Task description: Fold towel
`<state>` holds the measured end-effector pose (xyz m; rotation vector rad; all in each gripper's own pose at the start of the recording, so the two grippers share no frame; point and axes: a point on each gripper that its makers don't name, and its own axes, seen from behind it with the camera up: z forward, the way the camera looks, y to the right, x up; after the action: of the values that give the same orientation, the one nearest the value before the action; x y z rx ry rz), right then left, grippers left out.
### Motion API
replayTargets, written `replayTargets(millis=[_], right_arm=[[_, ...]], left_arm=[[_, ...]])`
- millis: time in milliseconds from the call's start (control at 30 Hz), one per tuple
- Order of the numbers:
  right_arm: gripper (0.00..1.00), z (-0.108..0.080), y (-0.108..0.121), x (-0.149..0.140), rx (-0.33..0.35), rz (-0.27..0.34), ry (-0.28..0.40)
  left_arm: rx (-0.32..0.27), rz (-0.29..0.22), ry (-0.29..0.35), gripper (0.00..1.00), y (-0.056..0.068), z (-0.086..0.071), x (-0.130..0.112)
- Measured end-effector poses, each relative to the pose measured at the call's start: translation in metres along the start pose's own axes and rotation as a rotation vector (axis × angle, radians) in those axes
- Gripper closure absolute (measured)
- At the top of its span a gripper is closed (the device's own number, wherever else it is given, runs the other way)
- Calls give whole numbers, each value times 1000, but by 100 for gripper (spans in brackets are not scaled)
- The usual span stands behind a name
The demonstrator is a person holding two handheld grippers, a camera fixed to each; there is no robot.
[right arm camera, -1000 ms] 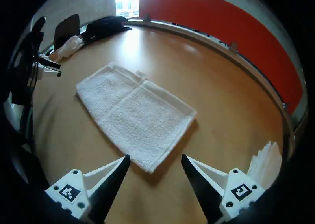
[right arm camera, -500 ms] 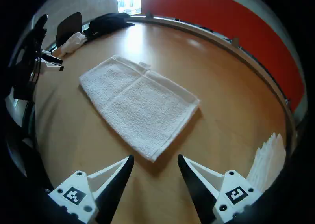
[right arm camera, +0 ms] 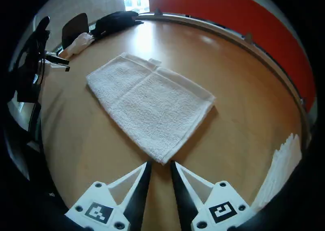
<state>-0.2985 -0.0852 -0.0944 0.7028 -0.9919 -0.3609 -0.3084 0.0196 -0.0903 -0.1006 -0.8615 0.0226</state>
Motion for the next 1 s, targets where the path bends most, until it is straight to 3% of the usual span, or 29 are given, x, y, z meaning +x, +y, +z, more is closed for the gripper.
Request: replayTargets(millis=[133,300,400,667,1000], right_arm=[[71,2,1,1,-1,-4,0],[90,1,3,1,-9,-2,-4],[96,1,2,3,-5,6,-2],[96,-5,2,10,-22,3,19],[96,-32,14,40,-69,24,103]], left_arm=[[-1,3,-1,3,0,0,0],[0,5,-1,3,0,1,0],[1,4,-1,3,0,1,0],[3,6,-2,3,1,1,0],[4,10,3,3,1,1,4]])
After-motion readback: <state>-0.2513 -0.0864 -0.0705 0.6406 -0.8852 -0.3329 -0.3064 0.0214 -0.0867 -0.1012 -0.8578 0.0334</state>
